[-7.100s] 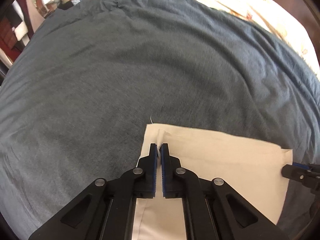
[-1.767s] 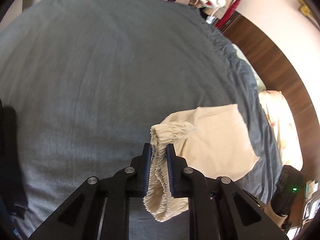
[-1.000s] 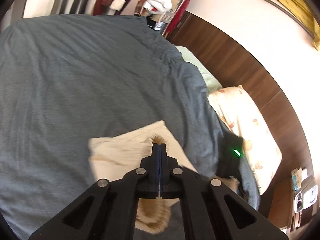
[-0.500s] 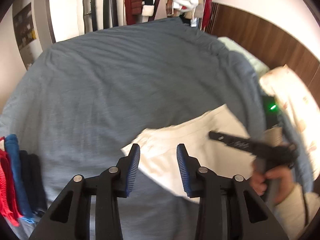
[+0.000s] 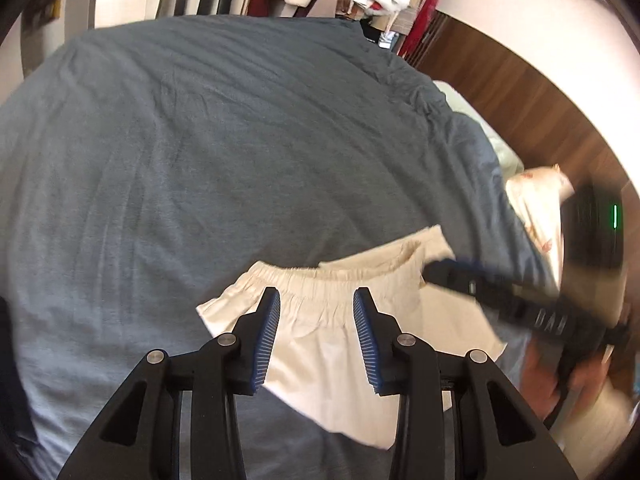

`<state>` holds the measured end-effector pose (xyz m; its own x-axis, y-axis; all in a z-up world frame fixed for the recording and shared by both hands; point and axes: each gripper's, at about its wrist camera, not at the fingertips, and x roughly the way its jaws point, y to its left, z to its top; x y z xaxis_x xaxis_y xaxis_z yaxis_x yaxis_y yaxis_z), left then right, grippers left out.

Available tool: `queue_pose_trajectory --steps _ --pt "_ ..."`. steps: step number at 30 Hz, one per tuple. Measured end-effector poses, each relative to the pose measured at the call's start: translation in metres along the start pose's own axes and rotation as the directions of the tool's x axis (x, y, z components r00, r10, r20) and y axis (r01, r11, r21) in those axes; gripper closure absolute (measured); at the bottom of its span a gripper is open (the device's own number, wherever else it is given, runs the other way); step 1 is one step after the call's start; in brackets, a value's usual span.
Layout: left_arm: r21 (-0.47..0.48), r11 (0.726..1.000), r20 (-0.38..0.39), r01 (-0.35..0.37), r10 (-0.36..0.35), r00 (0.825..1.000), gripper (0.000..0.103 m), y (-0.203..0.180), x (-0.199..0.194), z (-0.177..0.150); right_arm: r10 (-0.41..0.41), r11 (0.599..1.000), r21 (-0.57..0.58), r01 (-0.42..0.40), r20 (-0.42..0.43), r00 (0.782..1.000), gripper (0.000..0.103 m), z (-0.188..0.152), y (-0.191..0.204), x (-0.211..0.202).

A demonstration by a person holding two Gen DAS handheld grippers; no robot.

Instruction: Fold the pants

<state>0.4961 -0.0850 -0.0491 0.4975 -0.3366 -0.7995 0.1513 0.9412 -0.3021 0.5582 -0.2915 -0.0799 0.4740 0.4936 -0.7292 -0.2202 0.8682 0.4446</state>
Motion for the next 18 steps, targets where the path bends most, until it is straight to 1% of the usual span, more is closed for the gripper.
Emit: queue_pose_trajectory --steps 2,3,5,6,7,8,10,11,12,14,17,18 --pt "0.019 1.000 -0.025 -0.024 0.024 0.999 0.065 -0.002 0.002 -0.004 0.033 0.993 -0.112 -0.041 -0.080 0.996 0.053 0.018 0.012 0.008" --pt "0.032 0.999 -0.033 -0.036 0.037 0.999 0.065 -0.003 0.003 -0.006 0.049 0.982 -0.176 -0.072 -0.132 0.990 0.053 0.029 0.020 0.013" --pt "0.044 0.998 -0.037 -0.051 0.053 0.998 0.065 -0.003 0.005 -0.009 0.064 0.948 -0.292 -0.130 -0.228 0.972 0.053 0.048 0.035 0.023" --pt "0.044 0.998 -0.039 -0.051 0.053 0.998 0.065 -0.001 0.004 -0.010 0.067 0.928 -0.336 -0.163 -0.278 0.958 0.053 0.055 0.041 0.029" --pt "0.039 0.998 -0.043 -0.047 0.049 0.998 0.065 0.000 0.005 -0.010 0.063 0.899 -0.384 -0.213 -0.367 0.928 0.053 0.063 0.048 0.041" --pt "0.024 0.999 -0.043 -0.037 0.038 0.998 0.065 0.002 0.006 -0.011 0.041 0.879 -0.416 -0.234 -0.422 0.906 0.053 0.065 0.052 0.050" --pt "-0.003 1.000 -0.045 -0.023 0.023 0.999 0.065 0.007 0.006 -0.011 -0.043 0.832 -0.499 -0.242 -0.493 0.869 0.053 0.067 0.061 0.071" --pt "-0.012 1.000 -0.047 -0.016 0.016 0.999 0.065 0.009 0.006 -0.011 -0.064 0.811 -0.521 -0.266 -0.531 0.845 0.053 0.067 0.064 0.079" --pt "-0.022 1.000 -0.049 -0.007 0.006 0.999 0.065 0.011 0.007 -0.011 -0.072 0.801 -0.523 -0.292 -0.568 0.820 0.053 0.067 0.067 0.088" --pt "-0.031 1.000 -0.053 -0.001 -0.001 0.999 0.065 0.014 0.008 -0.011 -0.058 0.798 -0.494 -0.346 -0.635 0.771 0.053 0.064 0.070 0.099" --pt "-0.029 1.000 -0.059 -0.003 0.001 0.998 0.065 0.017 0.009 -0.012 -0.068 0.800 -0.475 -0.367 -0.679 0.731 0.053 0.063 0.071 0.118" --pt "-0.030 1.000 -0.062 -0.004 0.002 0.998 0.065 0.017 0.009 -0.012 -0.080 0.799 -0.478 -0.365 -0.686 0.723 0.053 0.061 0.071 0.122"
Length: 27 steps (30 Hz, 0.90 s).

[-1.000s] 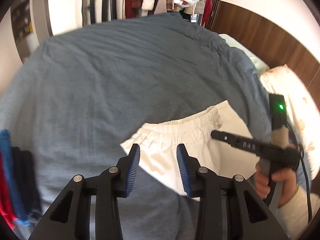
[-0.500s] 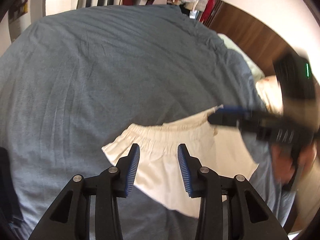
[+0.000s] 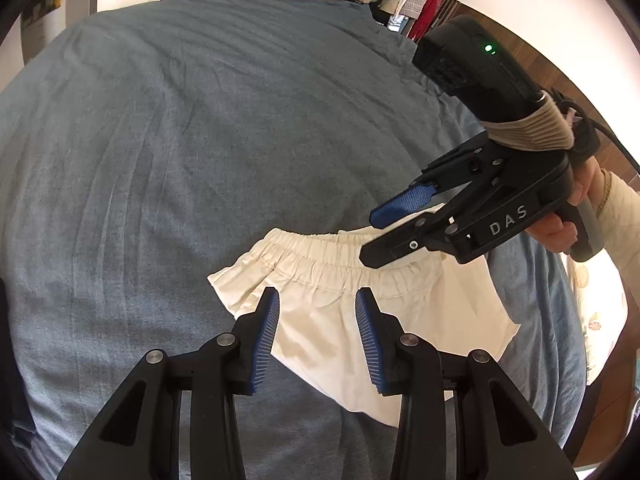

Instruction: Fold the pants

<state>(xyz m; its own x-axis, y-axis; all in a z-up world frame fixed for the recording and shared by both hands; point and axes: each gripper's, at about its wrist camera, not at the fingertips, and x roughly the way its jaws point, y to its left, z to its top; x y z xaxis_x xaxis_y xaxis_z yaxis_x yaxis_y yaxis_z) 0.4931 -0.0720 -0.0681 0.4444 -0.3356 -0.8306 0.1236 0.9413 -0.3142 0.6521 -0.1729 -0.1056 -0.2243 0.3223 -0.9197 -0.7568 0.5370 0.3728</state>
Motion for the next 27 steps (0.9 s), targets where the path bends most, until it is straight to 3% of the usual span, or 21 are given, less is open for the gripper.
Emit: queue_pose_trajectory --steps 6,9,12,15,22,27 --pt "0.003 1.000 -0.031 0.004 -0.004 0.999 0.065 -0.001 0.006 -0.004 0.024 1.000 0.021 -0.022 -0.075 0.997 0.053 0.000 -0.006 0.019" --pt "0.029 1.000 -0.038 -0.006 0.008 0.999 0.065 -0.007 0.007 -0.007 0.022 0.999 0.025 -0.020 -0.072 0.997 0.055 -0.005 -0.005 0.019" --pt "0.055 0.998 -0.037 -0.008 0.010 0.999 0.065 -0.015 0.006 -0.008 0.014 1.000 -0.014 -0.015 -0.030 0.999 0.075 -0.014 0.003 0.010" --pt "0.074 0.997 -0.039 -0.008 0.011 0.999 0.065 -0.024 0.004 -0.010 0.002 0.999 -0.048 -0.001 0.018 1.000 0.087 -0.030 0.018 -0.004" --pt "0.190 0.982 0.000 0.009 -0.009 1.000 0.064 -0.070 -0.010 -0.015 -0.046 0.998 -0.026 0.052 0.204 0.978 0.089 -0.086 0.046 -0.056" --pt "0.267 0.962 -0.016 0.055 -0.052 0.999 0.063 -0.109 -0.003 -0.019 -0.128 0.992 0.034 0.124 0.237 0.963 0.089 -0.139 0.048 -0.072"
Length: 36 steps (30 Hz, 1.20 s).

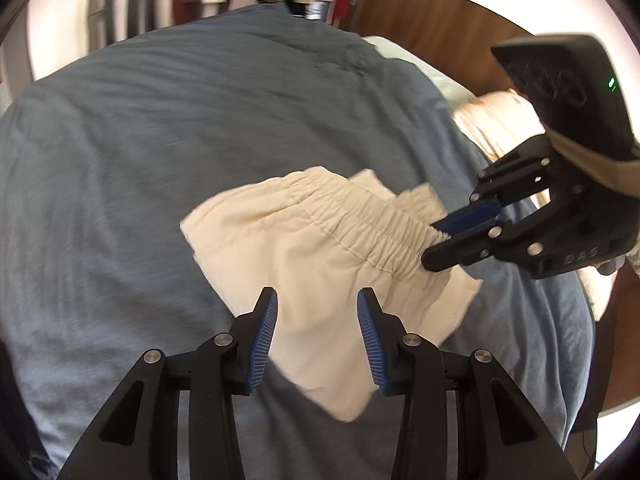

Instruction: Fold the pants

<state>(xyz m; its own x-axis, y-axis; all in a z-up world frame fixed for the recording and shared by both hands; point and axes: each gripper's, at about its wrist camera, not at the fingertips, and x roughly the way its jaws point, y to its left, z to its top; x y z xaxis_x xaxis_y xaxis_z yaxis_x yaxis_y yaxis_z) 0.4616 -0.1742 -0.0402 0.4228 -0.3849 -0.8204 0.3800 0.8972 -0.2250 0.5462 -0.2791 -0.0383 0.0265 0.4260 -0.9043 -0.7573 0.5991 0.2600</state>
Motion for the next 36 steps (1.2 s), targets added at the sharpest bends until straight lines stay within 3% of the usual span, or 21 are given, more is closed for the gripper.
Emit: queue_pose_trajectory --steps 10,17,19,21,22,24,29,33,36 --pt "0.059 0.993 -0.095 0.102 -0.096 0.991 0.063 -0.062 0.041 -0.006 -0.085 0.969 0.236 0.077 0.028 0.996 0.089 -0.099 -0.040 -0.006" --pt "0.103 0.990 -0.170 0.097 -0.078 0.982 0.063 -0.075 0.064 -0.015 -0.091 0.942 0.327 0.071 0.047 0.995 0.087 -0.143 -0.038 0.012" --pt "0.120 0.989 -0.181 0.086 -0.064 0.982 0.063 -0.076 0.065 -0.018 -0.066 0.930 0.364 0.044 0.049 0.997 0.081 -0.153 -0.041 0.015" --pt "0.141 0.987 -0.176 0.076 -0.050 0.983 0.063 -0.079 0.063 -0.020 -0.046 0.910 0.415 0.021 0.050 0.998 0.066 -0.161 -0.045 0.014" --pt "0.153 0.986 -0.171 0.070 -0.043 0.984 0.063 -0.081 0.062 -0.021 -0.051 0.893 0.450 0.016 0.066 0.997 0.065 -0.165 -0.049 0.010" --pt "0.170 0.984 -0.155 0.058 -0.031 0.987 0.062 -0.083 0.059 -0.022 -0.080 0.863 0.505 0.007 0.124 0.989 0.065 -0.170 -0.054 -0.001" --pt "0.166 0.985 -0.117 0.041 -0.022 0.993 0.061 -0.083 0.055 -0.016 -0.195 0.751 0.657 -0.055 0.301 0.933 0.065 -0.166 -0.083 -0.018" --pt "0.155 0.988 -0.113 0.025 -0.007 0.994 0.061 -0.076 0.058 -0.014 -0.234 0.694 0.715 -0.081 0.331 0.914 0.065 -0.154 -0.107 0.000" --pt "0.161 0.987 -0.120 0.013 0.006 0.993 0.061 -0.072 0.061 -0.016 -0.219 0.672 0.732 -0.108 0.336 0.916 0.065 -0.146 -0.119 0.018"
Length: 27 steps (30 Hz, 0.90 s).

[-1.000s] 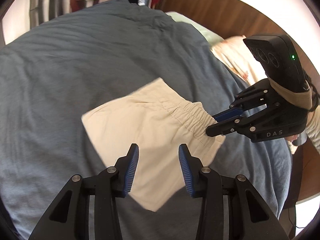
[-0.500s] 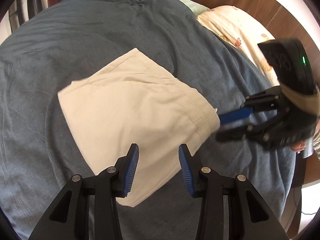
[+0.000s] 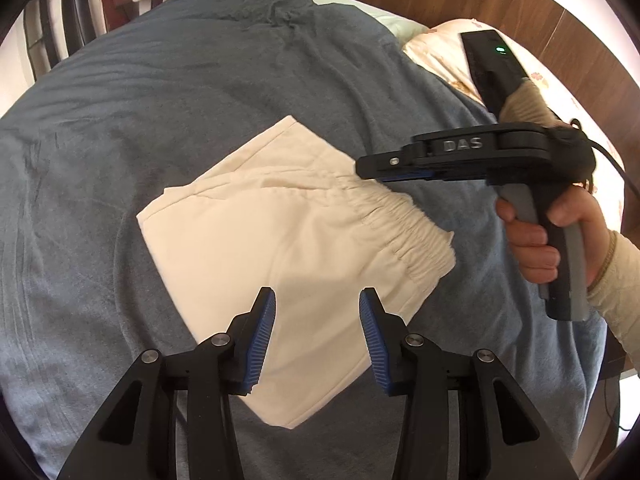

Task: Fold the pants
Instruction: 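Grasp the folded waistband edge with the right tool and lift it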

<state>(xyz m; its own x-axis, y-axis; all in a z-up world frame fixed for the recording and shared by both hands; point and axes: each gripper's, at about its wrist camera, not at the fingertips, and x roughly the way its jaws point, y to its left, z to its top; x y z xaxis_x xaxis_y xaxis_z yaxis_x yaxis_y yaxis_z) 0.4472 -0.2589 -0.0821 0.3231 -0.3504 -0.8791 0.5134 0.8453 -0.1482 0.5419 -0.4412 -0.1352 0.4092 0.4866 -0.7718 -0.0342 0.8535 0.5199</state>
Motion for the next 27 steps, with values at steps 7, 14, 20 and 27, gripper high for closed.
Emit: queue_pose_trajectory --steps 7,14,20,27 --pt "-0.028 0.999 -0.015 -0.015 0.014 1.000 0.061 0.011 0.008 -0.005 0.018 0.999 -0.046 -0.020 -0.052 0.999 0.066 0.004 0.009 0.030" --pt "-0.056 0.998 0.002 -0.019 0.019 1.000 0.061 0.015 0.009 -0.003 0.009 0.998 -0.066 -0.014 -0.071 0.997 0.090 0.002 0.010 0.036" --pt "-0.042 0.999 0.020 -0.019 0.020 1.000 0.061 0.012 0.007 0.000 0.007 0.999 -0.047 -0.006 0.013 1.000 0.095 -0.004 0.015 0.005" --pt "0.005 1.000 0.054 0.004 -0.004 0.999 0.060 -0.005 0.004 0.009 -0.014 1.000 0.019 0.012 0.124 0.992 0.099 -0.013 0.012 -0.041"
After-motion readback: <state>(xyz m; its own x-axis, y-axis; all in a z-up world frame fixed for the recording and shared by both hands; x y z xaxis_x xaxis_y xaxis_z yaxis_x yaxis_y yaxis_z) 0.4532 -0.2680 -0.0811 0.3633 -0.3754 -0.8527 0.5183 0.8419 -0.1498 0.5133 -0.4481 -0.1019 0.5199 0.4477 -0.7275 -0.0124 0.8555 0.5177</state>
